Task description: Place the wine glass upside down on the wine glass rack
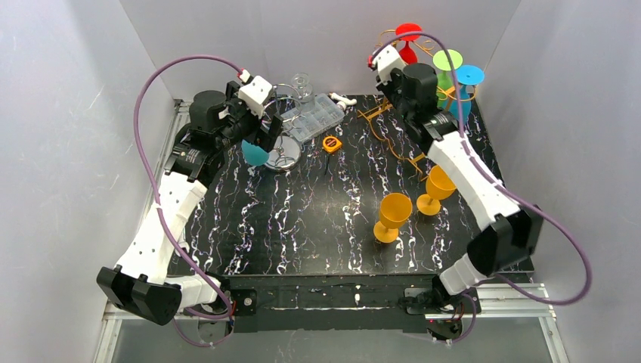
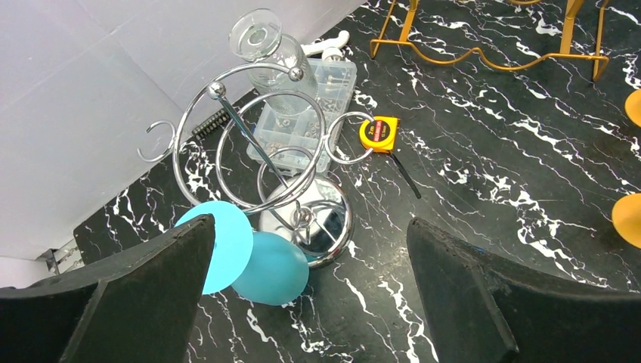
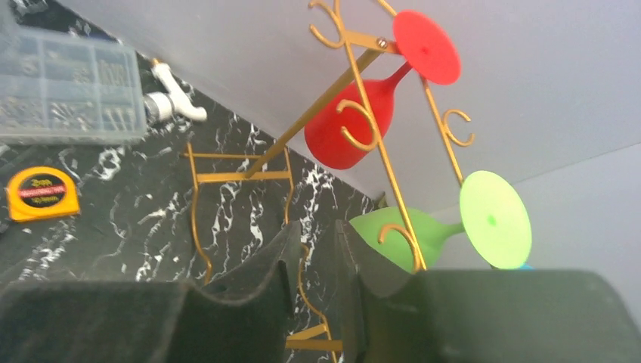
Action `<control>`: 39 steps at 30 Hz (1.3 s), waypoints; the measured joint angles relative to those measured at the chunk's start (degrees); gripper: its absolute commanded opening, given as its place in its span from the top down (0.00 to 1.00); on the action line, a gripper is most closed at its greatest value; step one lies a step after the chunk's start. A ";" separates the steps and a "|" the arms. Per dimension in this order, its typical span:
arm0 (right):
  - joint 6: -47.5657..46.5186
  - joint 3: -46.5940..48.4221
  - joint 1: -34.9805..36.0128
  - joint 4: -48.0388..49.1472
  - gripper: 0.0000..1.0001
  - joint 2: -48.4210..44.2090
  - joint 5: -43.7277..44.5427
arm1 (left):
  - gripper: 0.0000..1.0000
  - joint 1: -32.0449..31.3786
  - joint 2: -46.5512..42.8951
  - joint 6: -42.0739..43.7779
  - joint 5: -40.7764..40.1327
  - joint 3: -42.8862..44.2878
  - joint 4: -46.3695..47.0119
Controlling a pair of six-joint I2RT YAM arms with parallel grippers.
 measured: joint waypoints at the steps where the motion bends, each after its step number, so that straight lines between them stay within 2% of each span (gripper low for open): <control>1: -0.24 -2.32 0.04 1.01 0.41 -2.71 -1.46 | 0.02 0.00 0.00 0.00 0.00 0.09 -0.02; 2: -0.17 -3.76 0.04 1.97 0.28 -4.79 -2.27 | 0.02 0.00 0.00 0.00 0.00 0.20 -0.04; 3: 0.17 -4.50 0.07 2.67 0.25 -6.10 -2.75 | 0.02 0.00 0.00 -0.02 0.00 0.28 -0.07; 8: 0.76 0.07 -0.24 3.87 0.17 -5.29 -1.55 | 0.02 0.00 -0.09 -0.02 0.00 0.31 -0.02; 18: 4.35 14.27 -1.51 -2.19 0.14 8.85 2.71 | 0.02 0.00 -0.39 0.00 -0.07 0.31 0.00; 39: 6.80 26.62 -3.06 -8.94 0.09 16.44 4.87 | 0.02 0.00 -2.29 0.20 -0.24 -1.01 0.24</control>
